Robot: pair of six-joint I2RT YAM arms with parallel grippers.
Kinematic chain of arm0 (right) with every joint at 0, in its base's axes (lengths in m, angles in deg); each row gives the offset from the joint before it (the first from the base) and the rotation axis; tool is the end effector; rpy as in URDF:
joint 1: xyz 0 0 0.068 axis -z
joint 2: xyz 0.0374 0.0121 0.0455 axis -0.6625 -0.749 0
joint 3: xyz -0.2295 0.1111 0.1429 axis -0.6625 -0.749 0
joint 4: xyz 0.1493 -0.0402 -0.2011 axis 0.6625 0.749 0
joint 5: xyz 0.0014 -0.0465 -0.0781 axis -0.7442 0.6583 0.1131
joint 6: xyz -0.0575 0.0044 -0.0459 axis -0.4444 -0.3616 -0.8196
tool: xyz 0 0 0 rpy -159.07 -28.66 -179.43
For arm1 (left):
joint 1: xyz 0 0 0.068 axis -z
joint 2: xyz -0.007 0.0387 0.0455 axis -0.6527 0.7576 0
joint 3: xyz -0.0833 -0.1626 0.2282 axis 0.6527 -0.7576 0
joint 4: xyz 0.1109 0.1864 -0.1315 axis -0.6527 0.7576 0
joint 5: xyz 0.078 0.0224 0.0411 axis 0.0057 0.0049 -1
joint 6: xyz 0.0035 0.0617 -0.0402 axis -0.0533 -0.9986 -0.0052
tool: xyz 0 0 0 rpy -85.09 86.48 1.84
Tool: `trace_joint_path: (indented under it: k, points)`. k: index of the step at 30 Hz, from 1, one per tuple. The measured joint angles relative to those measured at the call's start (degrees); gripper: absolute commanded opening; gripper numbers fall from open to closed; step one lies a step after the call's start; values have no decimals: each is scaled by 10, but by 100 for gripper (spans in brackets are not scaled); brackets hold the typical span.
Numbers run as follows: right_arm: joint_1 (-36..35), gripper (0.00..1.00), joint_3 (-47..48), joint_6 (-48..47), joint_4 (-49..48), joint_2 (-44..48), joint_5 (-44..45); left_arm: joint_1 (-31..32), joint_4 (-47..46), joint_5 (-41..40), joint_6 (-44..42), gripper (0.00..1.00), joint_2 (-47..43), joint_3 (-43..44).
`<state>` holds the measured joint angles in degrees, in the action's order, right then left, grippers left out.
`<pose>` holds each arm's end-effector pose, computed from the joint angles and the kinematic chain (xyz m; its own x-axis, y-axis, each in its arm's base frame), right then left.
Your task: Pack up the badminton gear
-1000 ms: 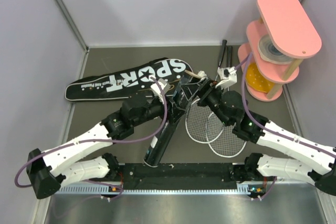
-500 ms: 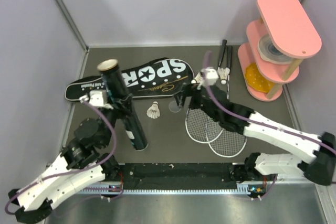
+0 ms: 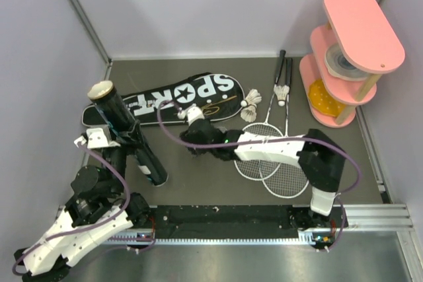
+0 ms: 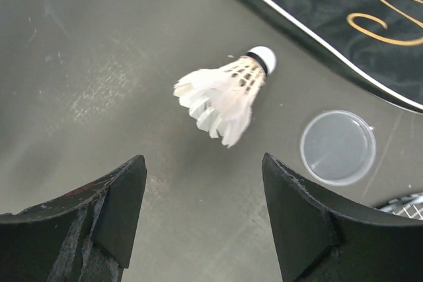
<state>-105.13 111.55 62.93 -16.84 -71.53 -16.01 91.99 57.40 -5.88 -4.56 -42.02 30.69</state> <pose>0.2018 0.3633 0.2422 -0.4931 -0.3531 -0.7951 -0.6227 0.7815 0.0391 0.0603 0.0025 0.3574 0.1699 -0.1882 -0.9673 0.0000 0.9816 -0.1910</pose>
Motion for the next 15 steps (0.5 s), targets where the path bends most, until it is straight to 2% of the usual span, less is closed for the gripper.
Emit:
trace_joint_path:
  k: [4, 13, 15]
  points:
    - [-30, 65, 23, -46, -12, -56, 32, 0, -1, -2, -19, 41, -7, -7]
    - [-41, 61, 23, -100, -85, -136, 142, 0, -13, -2, -31, 41, -29, -37]
    - [-44, 57, 23, -104, -101, -143, 166, 0, -16, 1, -32, 40, -29, -45]
